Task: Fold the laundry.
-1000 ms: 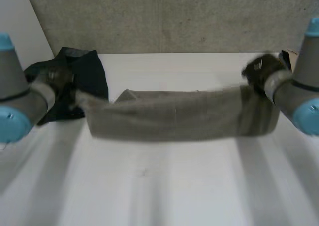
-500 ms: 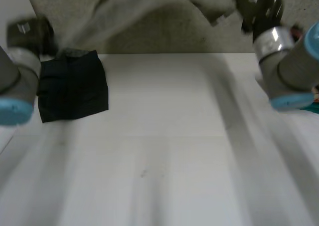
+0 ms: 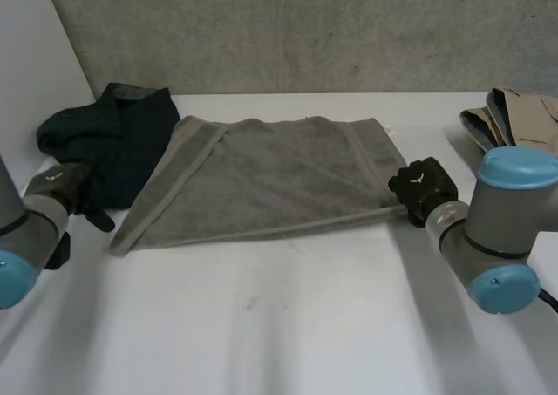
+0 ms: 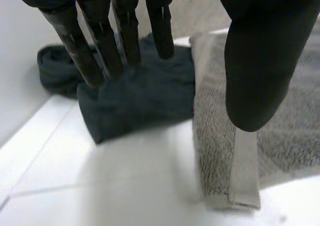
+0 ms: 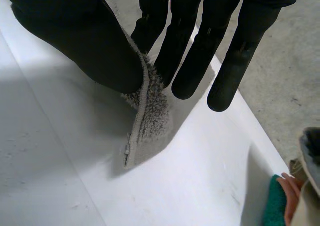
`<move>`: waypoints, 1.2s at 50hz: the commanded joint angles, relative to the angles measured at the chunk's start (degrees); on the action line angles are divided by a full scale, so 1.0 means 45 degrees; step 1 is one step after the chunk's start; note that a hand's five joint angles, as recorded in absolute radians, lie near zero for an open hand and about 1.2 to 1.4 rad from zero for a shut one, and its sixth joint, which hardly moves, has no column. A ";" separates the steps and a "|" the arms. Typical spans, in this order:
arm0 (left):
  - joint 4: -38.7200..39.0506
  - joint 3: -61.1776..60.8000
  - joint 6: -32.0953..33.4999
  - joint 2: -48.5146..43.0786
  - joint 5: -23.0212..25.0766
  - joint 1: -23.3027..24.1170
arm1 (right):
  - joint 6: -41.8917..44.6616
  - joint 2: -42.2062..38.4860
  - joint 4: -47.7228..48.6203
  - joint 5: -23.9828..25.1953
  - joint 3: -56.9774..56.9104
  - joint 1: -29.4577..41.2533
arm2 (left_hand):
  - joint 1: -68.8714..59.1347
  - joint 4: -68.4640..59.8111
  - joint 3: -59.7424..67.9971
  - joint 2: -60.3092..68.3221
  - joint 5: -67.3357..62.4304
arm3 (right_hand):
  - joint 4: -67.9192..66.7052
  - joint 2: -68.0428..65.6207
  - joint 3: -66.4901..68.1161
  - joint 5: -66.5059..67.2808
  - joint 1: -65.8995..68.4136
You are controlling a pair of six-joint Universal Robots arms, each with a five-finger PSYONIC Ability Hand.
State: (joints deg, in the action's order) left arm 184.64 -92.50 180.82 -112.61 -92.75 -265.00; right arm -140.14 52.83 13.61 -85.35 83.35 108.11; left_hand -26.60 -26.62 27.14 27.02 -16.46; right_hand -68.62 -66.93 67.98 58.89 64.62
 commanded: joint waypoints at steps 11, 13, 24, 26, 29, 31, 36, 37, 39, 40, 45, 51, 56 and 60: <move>0.1859 -0.3037 0.6982 0.0689 0.6877 -0.1715 | -0.0206 0.0974 0.0081 0.0059 0.1008 -0.0060 | -0.1702 -0.1698 0.1582 0.1607 -0.1732 | -0.2529 -0.2905 0.2672 0.2469 0.3418; 0.1859 -0.3096 0.7568 0.0513 0.7347 -0.1735 | -0.0206 0.0974 0.0081 0.0040 0.0989 -0.0040 | -0.2485 -0.2480 0.2364 0.2390 -0.2515 | -0.2529 -0.2905 0.2672 0.2469 0.3418; 0.1800 -0.2043 0.8001 -0.0913 0.7271 -0.0974 | -0.0186 0.0915 0.0061 -0.0019 0.1028 -0.0040 | -0.3126 -0.3122 0.3006 0.3031 -0.3156 | -0.2529 -0.2905 0.2672 0.2469 0.3418; 0.1839 -0.1788 0.7748 -0.1109 0.7096 -0.0701 | -0.0186 0.0915 0.0061 -0.0019 0.1047 -0.0079 | -0.3013 -0.3009 0.2893 0.2918 -0.3043 | -0.2529 -0.2905 0.2672 0.2469 0.3418; 0.1898 -0.1515 0.7338 -0.1304 0.6764 -0.0272 | -0.0186 0.0896 0.0042 -0.0038 0.1047 -0.0099 | -0.2938 -0.2934 0.2818 0.2843 -0.2968 | -0.2529 -0.2905 0.2672 0.2469 0.3418; 0.1937 -0.1378 0.7200 -0.1421 0.6588 -0.0076 | -0.0186 0.0896 0.0041 -0.0038 0.1047 -0.0099 | -0.2938 -0.2934 0.2818 0.2843 -0.2968 | -0.2529 -0.2905 0.2672 0.2469 0.3418; 0.2190 -0.0891 0.7063 -0.1986 0.5886 0.0471 | -0.0186 0.0954 0.0022 -0.0038 0.1047 -0.0138 | -0.2975 -0.2971 0.2855 0.2880 -0.3005 | -0.2529 -0.2905 0.2672 0.2469 0.3418; 0.2230 -0.0831 0.7063 -0.2066 0.5788 0.0530 | -0.0186 0.0954 0.0022 -0.0038 0.1047 -0.0138 | -0.2975 -0.2971 0.2855 0.2880 -0.3005 | -0.2529 -0.2905 0.2672 0.2469 0.3418; 0.2269 -0.0694 0.7063 -0.2203 0.5631 0.0628 | -0.0186 0.0974 0.0022 -0.0019 0.1047 -0.0157 | -0.3086 -0.3082 0.2966 0.2992 -0.3116 | -0.2529 -0.2905 0.2672 0.2469 0.3418; 0.2308 -0.0520 0.7063 -0.2358 0.5534 0.0686 | -0.0186 0.0974 0.0022 -0.0019 0.1047 -0.0158 | -0.3198 -0.3194 0.3078 0.3104 -0.3228 | -0.2529 -0.2905 0.2672 0.2469 0.3418; 0.2328 -0.0070 0.7083 -0.2671 0.5279 0.0882 | -0.0186 0.0994 0.0022 -0.0038 0.1047 -0.0158 | -0.3460 -0.3456 0.3340 0.3366 -0.3490 | -0.2529 -0.2905 0.2672 0.2469 0.3418; 0.2406 0.0458 0.7063 -0.2906 0.5064 0.1038 | -0.0186 0.0994 0.0022 -0.0038 0.1047 -0.0158 | -0.3834 -0.3830 0.3714 0.3740 -0.3864 | -0.2529 -0.2905 0.2672 0.2469 0.3418; 0.2425 0.1023 0.7121 -0.3354 0.4811 0.1136 | -0.0167 0.0974 0.0022 -0.0038 0.1047 -0.0158 | -0.4541 -0.4537 0.4421 0.4447 -0.4571 | -0.2529 -0.2905 0.2672 0.2469 0.3418; 0.2367 0.1394 0.7161 -0.3647 0.4576 0.1136 | -0.0147 0.0993 0.0022 -0.0038 0.1047 -0.0157 | -0.6625 -0.6621 0.6505 0.6531 -0.6655 | -0.2529 -0.2905 0.2672 0.2469 0.3418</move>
State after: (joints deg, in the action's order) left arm 195.55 -89.04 212.73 -126.78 -70.64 -259.98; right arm -140.94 57.29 13.71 -85.49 88.07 107.41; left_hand -41.04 -40.76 40.69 40.63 -30.41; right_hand -68.62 -66.93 67.98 58.89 64.62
